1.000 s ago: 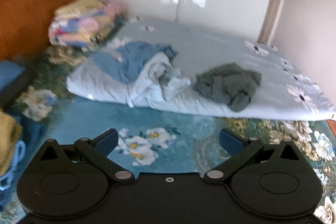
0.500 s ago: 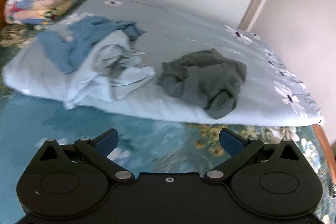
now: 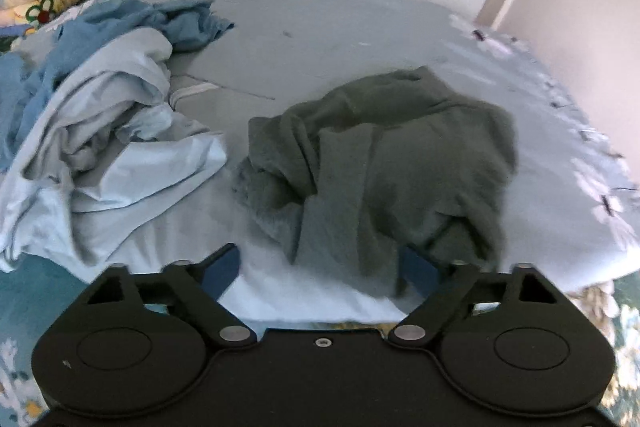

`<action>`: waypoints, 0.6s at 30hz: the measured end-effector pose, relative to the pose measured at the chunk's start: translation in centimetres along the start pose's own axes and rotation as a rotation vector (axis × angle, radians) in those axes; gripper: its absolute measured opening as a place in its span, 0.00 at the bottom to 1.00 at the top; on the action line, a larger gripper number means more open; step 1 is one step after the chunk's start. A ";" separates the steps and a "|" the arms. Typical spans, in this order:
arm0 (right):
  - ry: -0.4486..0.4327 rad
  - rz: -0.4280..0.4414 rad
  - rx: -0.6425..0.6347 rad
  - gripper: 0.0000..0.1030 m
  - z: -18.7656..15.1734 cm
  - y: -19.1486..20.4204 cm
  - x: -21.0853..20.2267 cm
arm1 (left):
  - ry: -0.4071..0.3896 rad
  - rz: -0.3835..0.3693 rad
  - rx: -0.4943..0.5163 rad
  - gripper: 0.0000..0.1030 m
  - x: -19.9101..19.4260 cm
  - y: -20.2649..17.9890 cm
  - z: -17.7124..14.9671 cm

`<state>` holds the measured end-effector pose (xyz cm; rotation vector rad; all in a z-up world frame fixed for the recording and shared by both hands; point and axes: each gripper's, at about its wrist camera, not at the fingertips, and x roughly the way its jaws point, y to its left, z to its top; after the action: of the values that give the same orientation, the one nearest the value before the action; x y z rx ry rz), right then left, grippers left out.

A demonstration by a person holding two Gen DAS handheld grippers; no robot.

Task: Fold clothes
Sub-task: 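Grasp the dark grey garment with the left gripper and lift it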

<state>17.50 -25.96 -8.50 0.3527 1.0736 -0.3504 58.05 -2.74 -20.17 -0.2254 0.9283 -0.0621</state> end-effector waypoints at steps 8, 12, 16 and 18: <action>-0.019 -0.038 0.022 1.00 0.5 -0.9 -0.7 | 0.048 -0.005 -0.069 0.14 3.7 0.5 1.1; -0.016 -0.041 0.023 1.00 0.6 -0.8 -0.3 | -0.033 -0.045 -0.113 0.06 1.3 1.3 1.2; -0.015 -0.013 0.010 1.00 1.0 -0.1 0.0 | -0.108 -0.131 -0.141 0.06 -2.4 2.6 1.4; -0.017 0.009 -0.007 1.00 1.2 0.5 0.1 | -0.134 -0.187 -0.171 0.06 -4.6 3.4 1.5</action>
<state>18.69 -26.04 -8.01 0.3477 1.0562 -0.3414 56.36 1.55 -16.39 -0.4699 0.7776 -0.1390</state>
